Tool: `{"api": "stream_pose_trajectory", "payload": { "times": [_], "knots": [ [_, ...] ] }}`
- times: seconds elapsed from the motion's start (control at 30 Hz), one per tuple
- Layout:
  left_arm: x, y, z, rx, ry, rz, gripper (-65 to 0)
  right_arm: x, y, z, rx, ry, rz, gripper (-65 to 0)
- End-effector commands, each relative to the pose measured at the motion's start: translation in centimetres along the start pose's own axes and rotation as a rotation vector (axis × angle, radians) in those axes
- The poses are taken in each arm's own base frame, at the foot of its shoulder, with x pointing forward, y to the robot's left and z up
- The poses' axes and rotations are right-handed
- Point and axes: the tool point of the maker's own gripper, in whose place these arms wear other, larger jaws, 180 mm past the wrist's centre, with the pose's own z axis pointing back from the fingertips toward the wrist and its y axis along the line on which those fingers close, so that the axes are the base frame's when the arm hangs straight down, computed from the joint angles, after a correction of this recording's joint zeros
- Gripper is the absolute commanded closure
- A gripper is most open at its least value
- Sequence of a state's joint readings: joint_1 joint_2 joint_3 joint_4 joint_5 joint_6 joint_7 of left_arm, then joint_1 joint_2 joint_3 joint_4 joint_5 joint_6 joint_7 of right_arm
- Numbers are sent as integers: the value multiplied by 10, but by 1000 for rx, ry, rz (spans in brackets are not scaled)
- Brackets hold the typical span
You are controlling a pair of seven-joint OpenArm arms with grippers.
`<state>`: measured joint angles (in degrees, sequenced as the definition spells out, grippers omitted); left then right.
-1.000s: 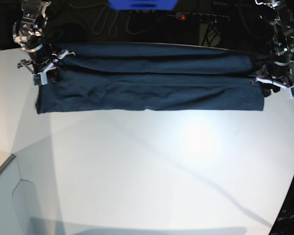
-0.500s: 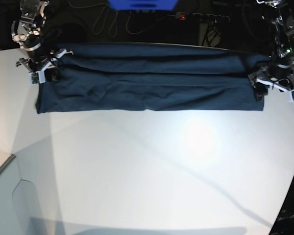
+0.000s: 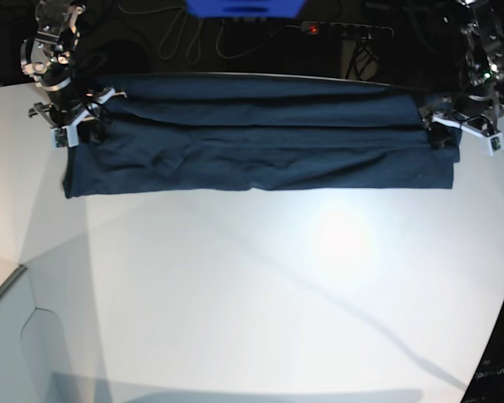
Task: Layout the t-shirt on the table in an organized manner, then fold the t-shirt properly
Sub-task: 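Adjust the left gripper's grip on the strip end and straighten it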
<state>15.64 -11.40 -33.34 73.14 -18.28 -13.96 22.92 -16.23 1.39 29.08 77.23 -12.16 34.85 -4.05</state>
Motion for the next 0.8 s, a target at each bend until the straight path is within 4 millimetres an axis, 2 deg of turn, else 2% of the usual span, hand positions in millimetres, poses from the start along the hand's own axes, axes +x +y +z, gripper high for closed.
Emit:
{"api": "stream_pose_trajectory", "payload": {
  "times": [0.0, 0.1, 0.17, 0.27, 0.33, 0.47, 0.6, 0.77],
  "knots": [
    [15, 0, 1, -6, -44, -7, -576, 2, -1, 1, 1, 1, 13, -162],
    [15, 0, 0, -6, -45, -7, -569, 9, -2, -3, 0, -15, 14, -162],
    [15, 0, 0, -6, -44, -6, -528, 10, -2, -3, 0, -16, 14, -162],
    [22, -2, -2, -10, -58, -1, -431, 11, -2, -3, 0, -18, 14, -162],
    [13, 0, -5, -4, -34, 10, -387, 11, -2, -3, 0, -18, 14, -162],
    [5, 1, -15, -2, -8, 35, -326, 11, -2, -4, 0, -18, 13, -162],
    [4, 0, -15, -4, -4, 38, -272, 19, -3, -7, -2, -35, 14, -162],
    [9, -19, -18, -104, -14, 9, -167, 21, -3, -8, -2, -40, 14, -162]
  ]
}}
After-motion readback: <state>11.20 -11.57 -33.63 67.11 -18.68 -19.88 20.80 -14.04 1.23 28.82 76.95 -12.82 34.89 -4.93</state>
